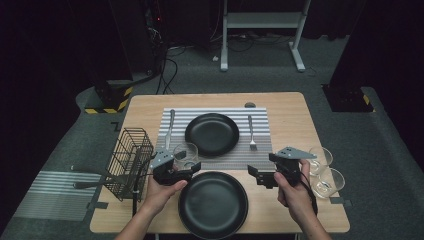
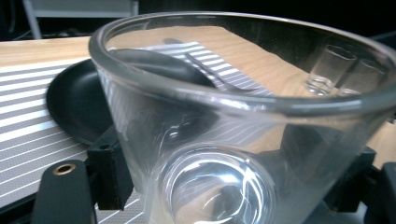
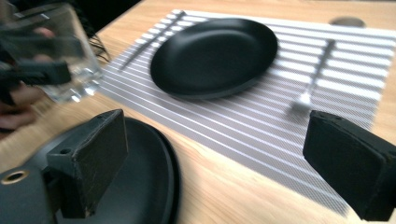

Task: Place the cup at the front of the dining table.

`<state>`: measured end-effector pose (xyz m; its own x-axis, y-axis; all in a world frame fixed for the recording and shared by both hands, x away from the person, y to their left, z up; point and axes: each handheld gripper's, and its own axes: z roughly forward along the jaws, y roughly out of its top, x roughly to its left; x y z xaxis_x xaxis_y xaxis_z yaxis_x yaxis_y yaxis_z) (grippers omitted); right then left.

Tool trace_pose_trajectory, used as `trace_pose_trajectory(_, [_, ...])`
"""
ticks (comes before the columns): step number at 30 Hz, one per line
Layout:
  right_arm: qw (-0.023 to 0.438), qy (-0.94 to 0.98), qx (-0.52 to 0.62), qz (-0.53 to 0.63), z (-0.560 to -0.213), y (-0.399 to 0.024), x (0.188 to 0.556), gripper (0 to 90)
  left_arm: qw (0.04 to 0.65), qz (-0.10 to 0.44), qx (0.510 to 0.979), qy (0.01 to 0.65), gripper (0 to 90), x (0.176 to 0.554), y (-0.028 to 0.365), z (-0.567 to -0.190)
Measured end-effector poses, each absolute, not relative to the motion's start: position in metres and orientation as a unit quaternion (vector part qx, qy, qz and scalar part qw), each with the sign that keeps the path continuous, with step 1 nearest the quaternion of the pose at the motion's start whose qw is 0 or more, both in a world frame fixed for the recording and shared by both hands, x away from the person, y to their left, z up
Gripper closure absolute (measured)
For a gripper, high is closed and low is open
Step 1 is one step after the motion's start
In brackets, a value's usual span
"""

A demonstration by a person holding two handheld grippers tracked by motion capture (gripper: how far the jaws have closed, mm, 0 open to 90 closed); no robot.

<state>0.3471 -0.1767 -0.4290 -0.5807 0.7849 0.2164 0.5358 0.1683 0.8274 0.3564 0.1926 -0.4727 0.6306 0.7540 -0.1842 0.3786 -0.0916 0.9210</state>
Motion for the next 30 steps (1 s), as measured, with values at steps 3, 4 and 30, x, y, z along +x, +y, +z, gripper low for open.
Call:
trace_pose_trajectory(3, [0.134, 0.752, 0.451, 0.461, -0.438, -0.190, 0.345, 6.7, 0.545, 0.178, 0.713, 0.405, 21.9, 0.359, 0.199, -0.475])
trace_pose_trajectory(4, [0.135, 0.753, 0.453, 0.458, -0.440, -0.193, 0.344, 6.7, 0.542, 0.182, 0.712, 0.406, 22.0, 0.359, 0.200, -0.476])
trace_pose_trajectory(30, [0.134, 0.748, 0.494, 0.422, -0.487, -0.225, 0.336, 8.0, 0.470, 0.244, 0.708, 0.467, 21.9, 0.405, 0.203, -0.512])
